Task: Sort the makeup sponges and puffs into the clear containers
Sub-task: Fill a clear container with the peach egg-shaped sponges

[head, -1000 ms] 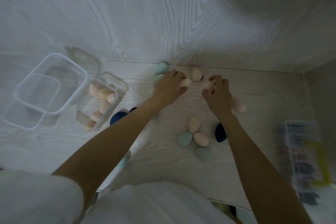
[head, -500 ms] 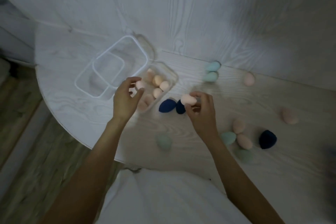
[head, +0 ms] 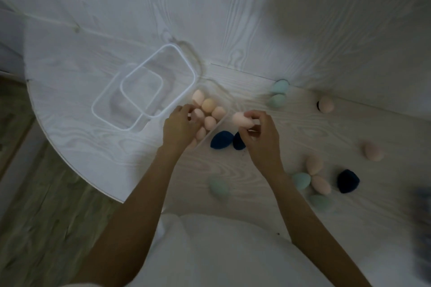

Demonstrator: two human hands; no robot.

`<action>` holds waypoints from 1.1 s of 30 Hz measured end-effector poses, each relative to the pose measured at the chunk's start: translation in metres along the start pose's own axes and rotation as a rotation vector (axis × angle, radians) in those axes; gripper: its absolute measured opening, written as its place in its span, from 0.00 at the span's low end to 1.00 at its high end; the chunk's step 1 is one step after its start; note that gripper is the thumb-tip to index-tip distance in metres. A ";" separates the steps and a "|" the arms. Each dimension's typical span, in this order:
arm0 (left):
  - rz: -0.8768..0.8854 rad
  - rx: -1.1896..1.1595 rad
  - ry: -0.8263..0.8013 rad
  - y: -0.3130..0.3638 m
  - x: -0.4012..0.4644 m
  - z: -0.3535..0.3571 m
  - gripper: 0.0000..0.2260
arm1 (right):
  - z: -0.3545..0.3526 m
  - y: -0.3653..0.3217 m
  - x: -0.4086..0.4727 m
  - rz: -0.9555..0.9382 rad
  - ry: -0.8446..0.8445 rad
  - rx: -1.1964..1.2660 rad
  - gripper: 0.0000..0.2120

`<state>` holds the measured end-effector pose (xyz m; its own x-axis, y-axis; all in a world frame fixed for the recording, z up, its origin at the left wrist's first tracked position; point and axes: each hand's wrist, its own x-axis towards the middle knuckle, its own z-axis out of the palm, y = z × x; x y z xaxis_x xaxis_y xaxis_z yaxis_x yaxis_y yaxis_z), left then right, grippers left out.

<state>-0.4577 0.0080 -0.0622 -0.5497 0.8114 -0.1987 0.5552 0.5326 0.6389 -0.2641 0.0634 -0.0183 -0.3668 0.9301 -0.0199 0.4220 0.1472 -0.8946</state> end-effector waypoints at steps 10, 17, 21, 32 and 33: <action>-0.004 -0.014 0.160 -0.003 -0.010 0.009 0.10 | 0.024 -0.011 0.030 -0.127 -0.106 -0.073 0.12; 0.038 -0.037 0.175 -0.002 -0.012 0.008 0.11 | 0.037 -0.011 0.034 -0.131 -0.152 -0.084 0.12; 0.122 0.018 0.123 -0.001 -0.023 0.009 0.23 | 0.044 -0.017 0.044 -0.131 -0.182 -0.090 0.12; -0.068 -0.016 0.189 0.002 -0.017 0.004 0.07 | 0.053 -0.015 0.060 -0.151 -0.186 -0.144 0.12; -0.077 -0.013 0.188 0.002 -0.016 0.004 0.07 | 0.052 -0.014 0.059 -0.150 -0.182 -0.142 0.11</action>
<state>-0.4452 -0.0035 -0.0612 -0.6980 0.7083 -0.1056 0.4994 0.5871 0.6371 -0.3346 0.0988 -0.0302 -0.5712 0.8206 0.0165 0.4589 0.3359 -0.8226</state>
